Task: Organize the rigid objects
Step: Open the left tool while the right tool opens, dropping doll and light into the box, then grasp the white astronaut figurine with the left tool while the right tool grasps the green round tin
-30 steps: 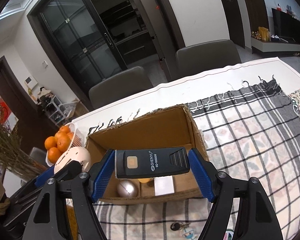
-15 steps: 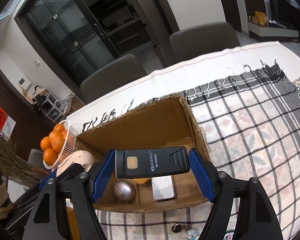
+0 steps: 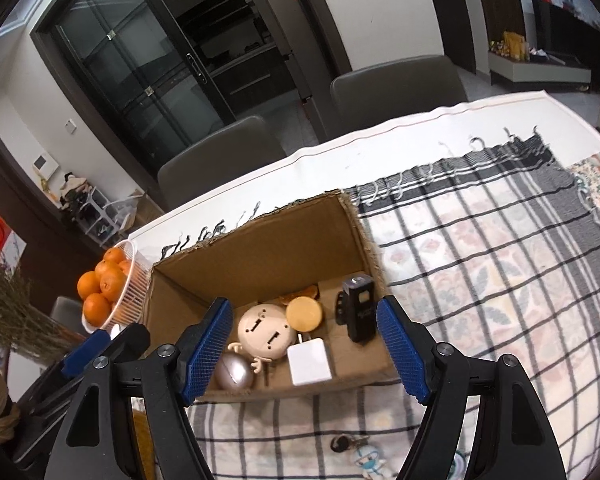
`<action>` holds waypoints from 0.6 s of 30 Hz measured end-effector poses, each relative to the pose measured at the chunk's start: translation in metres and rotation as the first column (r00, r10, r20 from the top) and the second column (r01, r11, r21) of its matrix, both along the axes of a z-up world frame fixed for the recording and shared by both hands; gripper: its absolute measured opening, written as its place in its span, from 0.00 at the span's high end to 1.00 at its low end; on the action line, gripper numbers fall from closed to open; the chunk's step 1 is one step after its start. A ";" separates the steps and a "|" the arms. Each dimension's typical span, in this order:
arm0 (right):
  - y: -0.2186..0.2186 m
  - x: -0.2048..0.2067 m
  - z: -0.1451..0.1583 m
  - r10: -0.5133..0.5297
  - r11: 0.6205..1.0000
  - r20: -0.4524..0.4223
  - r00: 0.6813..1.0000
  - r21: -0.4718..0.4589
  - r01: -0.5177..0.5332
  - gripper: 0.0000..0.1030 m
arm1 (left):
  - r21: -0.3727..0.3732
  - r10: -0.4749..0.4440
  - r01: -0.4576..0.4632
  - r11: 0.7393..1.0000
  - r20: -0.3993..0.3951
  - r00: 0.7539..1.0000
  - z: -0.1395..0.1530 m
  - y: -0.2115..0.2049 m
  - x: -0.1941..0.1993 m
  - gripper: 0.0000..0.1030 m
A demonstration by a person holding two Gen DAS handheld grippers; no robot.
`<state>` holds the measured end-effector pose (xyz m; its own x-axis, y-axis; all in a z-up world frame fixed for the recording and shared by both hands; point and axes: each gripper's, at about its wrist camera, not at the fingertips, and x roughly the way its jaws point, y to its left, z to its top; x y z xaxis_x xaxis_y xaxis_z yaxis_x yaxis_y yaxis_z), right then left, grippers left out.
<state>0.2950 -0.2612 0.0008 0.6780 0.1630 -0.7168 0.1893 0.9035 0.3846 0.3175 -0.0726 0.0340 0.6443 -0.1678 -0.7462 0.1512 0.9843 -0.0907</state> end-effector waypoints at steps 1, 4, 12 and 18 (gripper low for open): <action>0.000 -0.004 0.002 -0.002 1.000 0.003 1.000 -0.008 0.002 0.27 | -0.001 0.000 0.000 1.000 0.004 1.000 0.001 0.000 -0.004 0.29; 0.000 -0.016 0.007 -0.011 0.999 0.016 1.000 -0.030 0.012 0.27 | -0.002 -0.010 0.010 1.000 0.016 1.000 0.003 -0.002 -0.015 0.28; -0.007 -0.055 0.013 -0.044 0.994 0.021 0.999 -0.095 0.045 0.27 | 0.009 -0.037 0.036 0.999 0.048 0.998 0.004 -0.011 -0.048 0.26; -0.016 -0.077 0.008 -0.062 0.991 0.015 0.998 -0.119 0.063 0.26 | 0.024 -0.057 0.055 0.998 0.057 0.997 -0.001 -0.020 -0.068 0.25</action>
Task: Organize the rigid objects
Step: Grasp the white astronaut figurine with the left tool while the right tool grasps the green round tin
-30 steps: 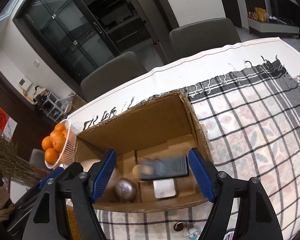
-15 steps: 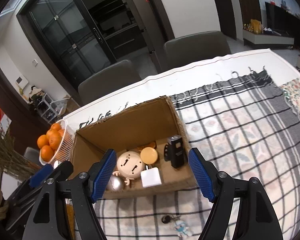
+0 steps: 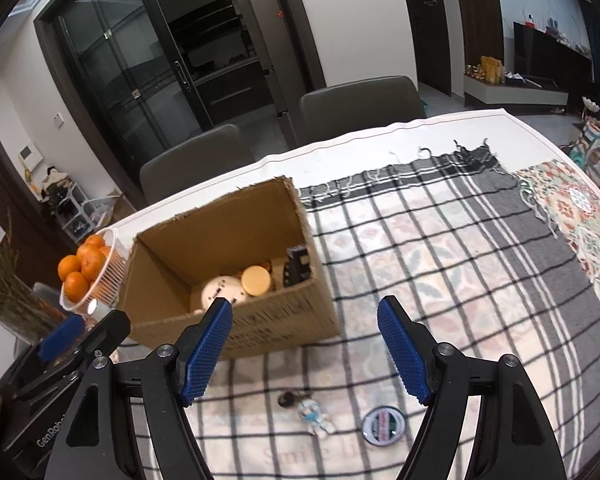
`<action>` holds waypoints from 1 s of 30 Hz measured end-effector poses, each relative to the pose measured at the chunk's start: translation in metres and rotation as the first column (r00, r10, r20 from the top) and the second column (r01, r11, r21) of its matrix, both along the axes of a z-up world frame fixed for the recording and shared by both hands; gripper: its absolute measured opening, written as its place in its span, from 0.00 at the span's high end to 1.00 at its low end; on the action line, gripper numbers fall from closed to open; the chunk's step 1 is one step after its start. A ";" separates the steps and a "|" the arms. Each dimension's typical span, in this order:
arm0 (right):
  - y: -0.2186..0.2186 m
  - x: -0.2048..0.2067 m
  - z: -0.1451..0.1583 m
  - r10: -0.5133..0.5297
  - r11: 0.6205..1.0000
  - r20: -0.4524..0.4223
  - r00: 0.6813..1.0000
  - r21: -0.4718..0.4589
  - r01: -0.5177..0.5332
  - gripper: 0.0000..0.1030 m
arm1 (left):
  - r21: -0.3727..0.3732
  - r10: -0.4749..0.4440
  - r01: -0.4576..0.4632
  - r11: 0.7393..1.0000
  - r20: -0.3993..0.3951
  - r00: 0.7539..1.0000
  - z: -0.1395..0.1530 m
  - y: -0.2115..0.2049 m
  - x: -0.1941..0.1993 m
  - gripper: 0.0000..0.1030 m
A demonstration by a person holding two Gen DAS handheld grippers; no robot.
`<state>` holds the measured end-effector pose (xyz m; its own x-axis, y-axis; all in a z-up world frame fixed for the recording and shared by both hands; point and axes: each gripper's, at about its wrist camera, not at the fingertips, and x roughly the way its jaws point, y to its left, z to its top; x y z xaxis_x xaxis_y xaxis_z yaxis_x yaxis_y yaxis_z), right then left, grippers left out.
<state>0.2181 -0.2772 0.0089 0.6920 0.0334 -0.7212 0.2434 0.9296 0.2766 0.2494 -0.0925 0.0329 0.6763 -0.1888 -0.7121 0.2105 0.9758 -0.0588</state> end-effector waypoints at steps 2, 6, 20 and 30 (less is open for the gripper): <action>-0.002 -0.006 -0.003 -0.006 1.000 -0.005 1.000 -0.009 0.006 0.26 | -0.003 -0.009 0.008 1.000 -0.006 1.000 -0.003 -0.003 -0.006 0.25; -0.008 -0.019 -0.009 -0.015 1.000 -0.018 1.000 -0.015 0.015 0.26 | 0.000 -0.023 0.023 1.000 -0.022 0.999 -0.011 -0.011 -0.016 0.25; -0.021 -0.052 -0.038 -0.040 0.999 -0.081 0.996 -0.034 0.037 0.26 | -0.009 -0.051 0.051 0.999 -0.104 0.993 -0.044 -0.027 -0.039 0.25; -0.026 -0.069 -0.071 -0.041 0.999 -0.145 0.989 -0.038 0.036 0.26 | -0.001 -0.075 0.076 0.997 -0.179 0.981 -0.074 -0.039 -0.045 0.25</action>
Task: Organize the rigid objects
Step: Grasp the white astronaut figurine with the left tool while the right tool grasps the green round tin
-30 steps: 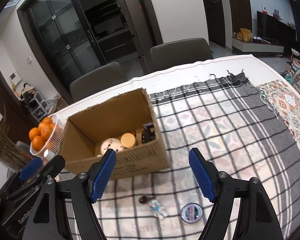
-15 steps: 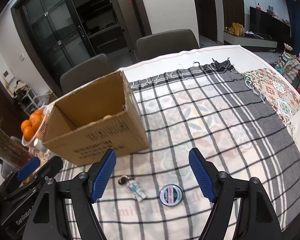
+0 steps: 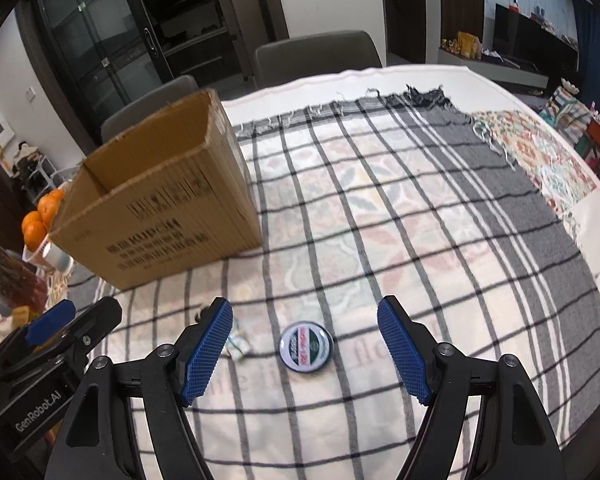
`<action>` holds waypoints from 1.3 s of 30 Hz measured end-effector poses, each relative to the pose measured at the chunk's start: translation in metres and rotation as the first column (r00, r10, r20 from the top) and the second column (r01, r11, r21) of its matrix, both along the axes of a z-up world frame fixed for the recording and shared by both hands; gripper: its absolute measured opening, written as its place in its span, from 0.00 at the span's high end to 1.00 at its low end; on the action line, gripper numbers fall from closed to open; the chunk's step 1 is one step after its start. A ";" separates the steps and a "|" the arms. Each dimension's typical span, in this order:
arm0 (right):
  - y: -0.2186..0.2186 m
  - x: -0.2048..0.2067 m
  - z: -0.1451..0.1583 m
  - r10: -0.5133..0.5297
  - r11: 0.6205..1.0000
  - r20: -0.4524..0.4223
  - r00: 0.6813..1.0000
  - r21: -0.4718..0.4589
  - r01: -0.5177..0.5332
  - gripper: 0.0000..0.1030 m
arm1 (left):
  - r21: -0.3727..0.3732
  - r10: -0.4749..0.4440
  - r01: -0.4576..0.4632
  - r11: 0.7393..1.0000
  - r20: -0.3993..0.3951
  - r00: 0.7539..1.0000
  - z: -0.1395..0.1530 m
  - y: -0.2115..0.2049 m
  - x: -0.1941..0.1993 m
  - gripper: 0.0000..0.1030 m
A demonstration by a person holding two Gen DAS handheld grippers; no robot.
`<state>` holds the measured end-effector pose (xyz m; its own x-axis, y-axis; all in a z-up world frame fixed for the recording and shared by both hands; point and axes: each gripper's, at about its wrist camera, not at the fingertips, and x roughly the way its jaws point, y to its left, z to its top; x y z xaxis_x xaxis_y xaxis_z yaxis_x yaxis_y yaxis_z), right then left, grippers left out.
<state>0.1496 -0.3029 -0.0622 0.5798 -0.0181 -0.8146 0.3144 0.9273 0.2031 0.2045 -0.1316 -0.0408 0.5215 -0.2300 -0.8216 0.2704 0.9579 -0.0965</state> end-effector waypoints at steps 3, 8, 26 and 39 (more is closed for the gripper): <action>-0.001 -0.002 -0.010 0.001 1.000 -0.018 1.000 0.013 -0.001 0.26 | 0.005 -0.004 0.005 1.000 -0.019 1.000 -0.006 -0.003 0.001 0.25; -0.001 -0.004 -0.025 0.013 1.000 -0.056 0.998 0.028 -0.012 0.26 | 0.013 -0.008 0.009 1.000 -0.058 0.998 -0.016 -0.008 0.004 0.25; 0.000 0.008 -0.065 0.068 0.994 -0.160 0.985 0.091 -0.053 0.26 | -0.010 -0.010 0.008 1.000 -0.228 0.974 -0.060 -0.025 0.026 0.27; 0.002 0.016 -0.082 0.082 0.994 -0.196 0.977 0.086 -0.066 0.26 | -0.021 0.022 -0.030 0.999 -0.305 0.952 -0.086 -0.035 0.039 0.28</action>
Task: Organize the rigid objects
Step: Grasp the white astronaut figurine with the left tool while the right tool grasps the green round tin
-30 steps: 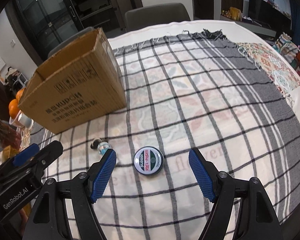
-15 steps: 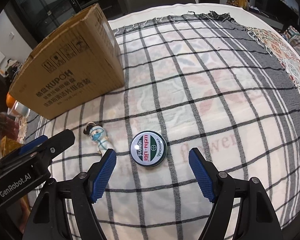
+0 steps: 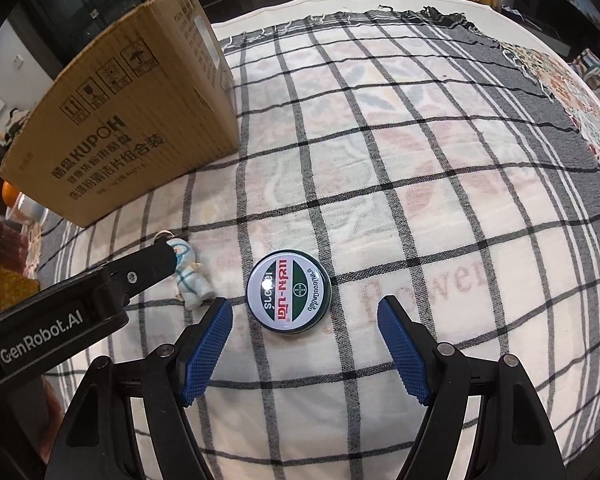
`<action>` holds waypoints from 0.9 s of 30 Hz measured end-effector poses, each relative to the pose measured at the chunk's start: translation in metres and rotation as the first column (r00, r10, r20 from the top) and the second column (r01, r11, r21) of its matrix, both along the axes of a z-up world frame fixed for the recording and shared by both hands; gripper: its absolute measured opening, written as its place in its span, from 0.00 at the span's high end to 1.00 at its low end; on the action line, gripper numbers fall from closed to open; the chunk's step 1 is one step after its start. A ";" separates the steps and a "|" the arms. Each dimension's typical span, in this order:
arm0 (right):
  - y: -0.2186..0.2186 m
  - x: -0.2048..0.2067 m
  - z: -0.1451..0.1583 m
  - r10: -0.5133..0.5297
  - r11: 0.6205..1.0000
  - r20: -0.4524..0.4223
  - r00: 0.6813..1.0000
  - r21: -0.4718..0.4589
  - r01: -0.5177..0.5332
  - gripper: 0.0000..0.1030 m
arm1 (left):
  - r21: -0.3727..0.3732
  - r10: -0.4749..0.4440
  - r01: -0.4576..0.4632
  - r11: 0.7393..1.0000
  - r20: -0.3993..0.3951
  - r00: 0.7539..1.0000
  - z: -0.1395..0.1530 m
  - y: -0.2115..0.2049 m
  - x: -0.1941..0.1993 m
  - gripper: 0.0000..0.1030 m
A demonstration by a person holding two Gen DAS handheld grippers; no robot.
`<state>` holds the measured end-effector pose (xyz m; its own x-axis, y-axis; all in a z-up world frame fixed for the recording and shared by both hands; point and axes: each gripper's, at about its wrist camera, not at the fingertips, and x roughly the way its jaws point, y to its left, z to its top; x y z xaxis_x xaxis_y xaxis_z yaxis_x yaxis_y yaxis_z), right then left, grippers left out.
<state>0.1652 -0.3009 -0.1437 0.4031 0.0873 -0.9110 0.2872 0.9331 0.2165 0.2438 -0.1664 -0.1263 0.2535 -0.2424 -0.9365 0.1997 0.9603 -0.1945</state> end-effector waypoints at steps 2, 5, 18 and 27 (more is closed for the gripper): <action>0.000 0.002 -0.003 0.002 1.000 -0.005 1.000 0.000 -0.002 0.26 | -0.001 0.005 -0.005 1.000 -0.007 1.000 -0.004 -0.002 0.002 0.28; 0.000 0.004 -0.007 0.001 1.000 -0.011 1.000 -0.003 -0.001 0.26 | 0.006 0.007 -0.007 1.000 -0.016 1.000 -0.008 -0.004 0.005 0.30; 0.003 0.010 -0.014 0.024 1.000 0.002 1.000 -0.014 -0.024 0.37 | 0.001 0.006 -0.006 1.000 -0.037 0.999 -0.023 -0.015 0.011 0.56; 0.002 0.009 -0.013 0.024 0.999 0.028 0.999 0.026 -0.024 0.49 | 0.007 -0.025 0.025 1.000 -0.013 1.000 -0.021 -0.009 0.005 0.64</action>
<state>0.1741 -0.2985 -0.1571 0.4253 0.1208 -0.8970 0.2585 0.9336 0.2483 0.2486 -0.1755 -0.1476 0.2357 -0.2422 -0.9412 0.2217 0.9563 -0.1906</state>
